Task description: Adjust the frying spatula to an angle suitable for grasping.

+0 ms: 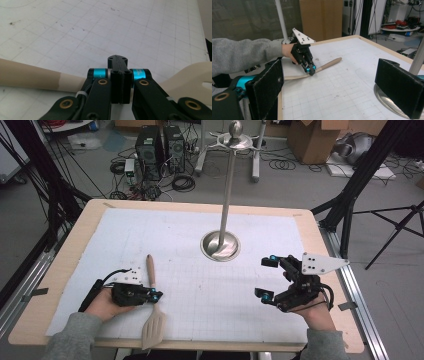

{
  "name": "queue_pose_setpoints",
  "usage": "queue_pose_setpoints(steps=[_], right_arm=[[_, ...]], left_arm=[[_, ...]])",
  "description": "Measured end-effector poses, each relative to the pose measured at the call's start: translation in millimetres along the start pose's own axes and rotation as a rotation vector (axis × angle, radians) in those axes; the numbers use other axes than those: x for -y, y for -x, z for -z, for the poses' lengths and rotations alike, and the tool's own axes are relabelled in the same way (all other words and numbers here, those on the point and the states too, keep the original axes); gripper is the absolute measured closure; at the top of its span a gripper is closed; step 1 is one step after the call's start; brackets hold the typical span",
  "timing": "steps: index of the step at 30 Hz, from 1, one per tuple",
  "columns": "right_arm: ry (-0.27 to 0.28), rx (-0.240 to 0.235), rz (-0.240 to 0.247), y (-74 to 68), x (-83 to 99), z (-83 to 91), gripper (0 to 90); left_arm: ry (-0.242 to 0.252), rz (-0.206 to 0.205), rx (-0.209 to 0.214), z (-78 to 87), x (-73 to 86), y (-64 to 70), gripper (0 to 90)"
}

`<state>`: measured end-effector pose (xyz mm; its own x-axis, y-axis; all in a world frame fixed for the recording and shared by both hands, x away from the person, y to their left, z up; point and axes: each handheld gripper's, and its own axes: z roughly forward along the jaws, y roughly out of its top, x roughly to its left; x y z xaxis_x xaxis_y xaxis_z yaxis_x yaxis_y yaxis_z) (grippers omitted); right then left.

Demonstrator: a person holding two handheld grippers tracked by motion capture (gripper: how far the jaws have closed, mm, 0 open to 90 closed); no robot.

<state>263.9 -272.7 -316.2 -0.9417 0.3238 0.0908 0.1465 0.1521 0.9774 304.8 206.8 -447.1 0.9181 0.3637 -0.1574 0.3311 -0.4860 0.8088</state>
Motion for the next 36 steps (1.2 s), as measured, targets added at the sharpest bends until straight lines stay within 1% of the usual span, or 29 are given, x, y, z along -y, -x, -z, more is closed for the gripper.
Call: queue_pose_setpoints(steps=[3,6,7,8,9,10,11,13,14,15,16,17,18,19,21,22,23,24,25,26,27,28,30,31,32,35,36], right_arm=[[-0.002,-0.001,-0.008,1.6,-0.2,-2.5,7.5],[-0.001,-0.013,-0.009,3.2,-0.7,-5.6,7.5],[0.002,-0.014,-0.008,3.4,-1.1,-6.5,7.5],[0.003,-0.016,-0.003,4.1,-1.7,-7.7,7.5],[0.002,-0.02,-0.013,3.6,-2.2,-8.4,7.5],[0.007,-0.021,0.001,4.8,-2.6,-10.3,7.5],[0.007,-0.021,0.001,4.8,-2.6,-10.3,7.5],[-0.004,-0.024,-0.005,3.5,-2.5,-11.0,7.4],[-0.007,-0.028,-0.003,3.1,-2.4,-10.9,7.5],[-0.003,-0.021,-0.001,2.5,-2.5,-10.3,7.5],[-0.003,-0.021,-0.001,2.5,-2.5,-10.3,7.5],[-0.003,-0.021,-0.006,1.9,-2.3,-9.5,7.4],[-0.001,-0.016,-0.004,1.4,-1.6,-8.4,7.5],[-0.001,-0.016,-0.004,1.4,-1.6,-8.4,7.5],[-0.007,-0.011,-0.005,0.4,-0.5,-6.8,7.5],[-0.012,-0.006,-0.013,-0.8,0.7,-4.9,7.5],[-0.012,-0.006,-0.013,-0.8,0.7,-4.9,7.5],[-0.011,-0.001,-0.008,-0.7,1.3,-4.1,7.4],[-0.011,0.004,-0.006,-0.6,1.8,-3.2,7.5],[-0.013,0.008,-0.018,-2.1,2.7,-1.2,7.5],[-0.013,0.008,-0.018,-2.1,2.7,-1.2,7.5],[-0.013,0.009,-0.012,-2.0,3.2,-0.6,7.5],[-0.016,0.017,-0.019,-3.3,4.1,1.7,7.5],[-0.014,0.019,-0.012,-3.2,4.4,2.4,7.5],[-0.013,0.025,-0.017,-4.2,4.8,3.7,7.5],[-0.016,0.029,-0.012,-4.5,5.7,5.0,7.5],[-0.024,0.034,-0.018,-5.6,6.8,6.7,7.5]], left_arm=[[-0.003,0.002,-0.004,4.2,2.7,0.8,89.7],[-0.013,0.001,-0.029,3.8,1.1,3.6,89.5],[-0.017,-0.008,-0.061,2.9,-0.6,6.5,89.5],[-0.011,-0.014,-0.08,3.3,-2.3,7.6,89.4],[0.0,-0.011,-0.101,4.5,-3.8,7.5,89.4],[0.004,-0.004,-0.125,6.4,-5.0,5.8,89.5],[0.008,0.007,-0.141,8.5,-5.5,4.0,89.5],[0.018,0.007,-0.163,13.8,-4.9,0.4,89.5],[0.02,0.015,-0.177,16.5,-4.4,-1.3,89.5],[0.025,0.022,-0.185,19.1,-3.9,-3.7,89.5],[0.025,0.019,-0.198,21.7,-3.2,-6.2,89.5],[0.026,0.025,-0.205,23.3,-2.1,-8.3,89.5],[0.016,0.026,-0.222,25.2,0.3,-12.9,89.5],[0.016,0.026,-0.222,25.2,0.3,-12.9,89.5],[-0.013,0.018,-0.233,25.4,2.2,-17.0,89.5],[-0.018,0.018,-0.236,24.9,2.9,-18.4,89.5],[-0.012,0.024,-0.235,24.4,3.4,-19.6,89.5],[-0.016,0.02,-0.239,24.6,3.5,-21.3,89.5],[-0.014,0.022,-0.241,24.8,3.2,-22.8,89.5],[-0.008,0.027,-0.247,25.5,3.1,-24.9,89.5],[-0.008,0.027,-0.247,25.5,3.1,-24.9,89.5],[-0.009,0.036,-0.25,26.0,3.2,-26.7,89.5],[-0.021,0.048,-0.26,25.4,4.7,-29.6,89.5],[-0.03,0.05,-0.262,24.4,5.9,-31.1,89.5],[-0.012,0.045,-0.254,24.5,8.2,-32.8,89.5],[0.001,0.046,-0.245,23.8,8.6,-33.7,89.5],[0.006,0.037,-0.241,22.5,7.8,-34.2,89.6]])
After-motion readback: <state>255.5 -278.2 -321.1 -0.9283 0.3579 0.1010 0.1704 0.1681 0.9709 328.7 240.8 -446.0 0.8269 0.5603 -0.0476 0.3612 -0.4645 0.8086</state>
